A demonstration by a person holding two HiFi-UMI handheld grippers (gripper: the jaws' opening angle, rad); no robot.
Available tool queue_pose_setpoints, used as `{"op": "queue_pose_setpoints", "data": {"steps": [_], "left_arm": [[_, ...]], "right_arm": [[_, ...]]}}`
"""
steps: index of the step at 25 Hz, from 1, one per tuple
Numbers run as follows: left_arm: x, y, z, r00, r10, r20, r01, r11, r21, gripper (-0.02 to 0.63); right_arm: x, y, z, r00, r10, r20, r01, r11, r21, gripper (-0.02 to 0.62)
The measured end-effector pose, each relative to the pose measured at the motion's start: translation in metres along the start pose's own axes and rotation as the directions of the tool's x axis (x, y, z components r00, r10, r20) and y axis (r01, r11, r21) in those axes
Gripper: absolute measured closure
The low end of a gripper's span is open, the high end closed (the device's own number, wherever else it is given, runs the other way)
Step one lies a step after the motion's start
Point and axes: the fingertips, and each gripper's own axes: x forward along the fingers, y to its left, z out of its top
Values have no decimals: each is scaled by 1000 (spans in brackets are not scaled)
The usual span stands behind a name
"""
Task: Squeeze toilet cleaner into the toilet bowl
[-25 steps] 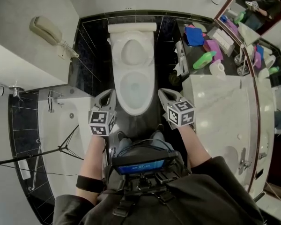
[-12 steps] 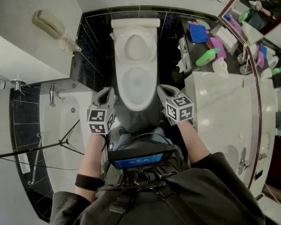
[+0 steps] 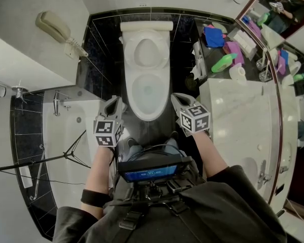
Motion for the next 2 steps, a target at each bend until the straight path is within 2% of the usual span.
{"op": "queue_pose_setpoints", "data": {"steps": [2], "left_arm": [[-1, -2, -3, 1000, -1, -5, 1, 1000, -1, 603]], "right_arm": [[-1, 0, 0, 1000, 1, 0, -1, 1000, 0, 588]]}}
